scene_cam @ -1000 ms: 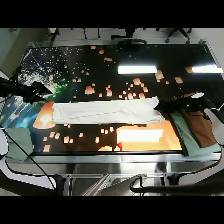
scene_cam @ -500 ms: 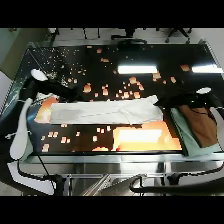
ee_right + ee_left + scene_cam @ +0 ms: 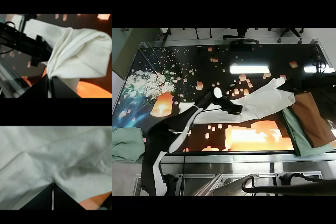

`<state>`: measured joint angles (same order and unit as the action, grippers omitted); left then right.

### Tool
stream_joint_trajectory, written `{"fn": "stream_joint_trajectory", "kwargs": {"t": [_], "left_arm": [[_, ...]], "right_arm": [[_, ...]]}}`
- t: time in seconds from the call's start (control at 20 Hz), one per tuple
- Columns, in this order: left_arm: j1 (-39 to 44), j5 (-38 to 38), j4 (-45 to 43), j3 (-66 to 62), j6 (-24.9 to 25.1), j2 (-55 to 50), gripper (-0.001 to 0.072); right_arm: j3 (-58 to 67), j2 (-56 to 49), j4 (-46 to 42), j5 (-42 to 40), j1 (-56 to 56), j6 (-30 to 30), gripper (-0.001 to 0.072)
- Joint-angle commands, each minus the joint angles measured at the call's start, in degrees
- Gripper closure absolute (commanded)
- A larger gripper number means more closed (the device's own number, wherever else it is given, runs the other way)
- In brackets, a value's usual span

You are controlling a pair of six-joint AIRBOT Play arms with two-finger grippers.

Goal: Fold the shirts.

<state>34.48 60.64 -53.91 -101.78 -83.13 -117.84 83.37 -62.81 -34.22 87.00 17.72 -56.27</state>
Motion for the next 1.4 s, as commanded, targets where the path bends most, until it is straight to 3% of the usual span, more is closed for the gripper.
{"fn": "stream_joint_trajectory", "kwargs": {"t": [0.0,0.2,0.35,0.5,0.8,0.95,1.05,1.15,1.25,1.35], "left_arm": [[4.04,3.39,0.04,-12.31,-3.52,-8.13,0.0692],[1.18,11.65,0.09,-18.84,-3.5,-5.27,0.0693],[-6.1,19.15,0.09,-18.82,-3.3,3.96,0.0693],[-14.56,22.47,0.15,-18.25,-3.3,14.93,0.0693],[-27.87,18.4,3.67,-9.51,-2.1,35.82,0.0692],[-30.58,18.95,3.74,-9.49,-0.15,40.98,0.0693],[-30.58,18.95,3.78,-9.49,1.7,43.08,0.0693],[-30.29,19.1,4.07,-9.49,2.38,44.15,0.0692],[-30.12,19.12,4.07,-9.49,3.23,44.26,0.0692],[-30.14,19.08,4.0,-9.42,3.3,43.82,0.0693]], "right_arm": [[4.94,1.01,-0.02,3.19,0.04,-2.14,0.0694],[5.14,1.01,0.13,3.08,-0.02,-3.15,0.0694],[5.14,1.01,4.61,2.84,-0.33,-3.34,0.0694],[5.11,0.63,5.97,-2.99,-6.58,-3.37,0.0694],[5.11,-6.05,5.99,-27.47,-37.48,-1.07,0.0693],[5.11,-11.91,6.08,-44.85,-51.45,2.78,0.0693],[5.14,-16.85,6.73,-57.22,-58.99,8.85,0.0681],[5.2,-21.77,11.19,-65.75,-64.39,14.47,0.0447],[5.18,-23.41,12.37,-65.16,-65.68,17.51,0.0265],[5.18,-21.99,12.17,-58.27,-63.63,17.49,0.0271]]}}
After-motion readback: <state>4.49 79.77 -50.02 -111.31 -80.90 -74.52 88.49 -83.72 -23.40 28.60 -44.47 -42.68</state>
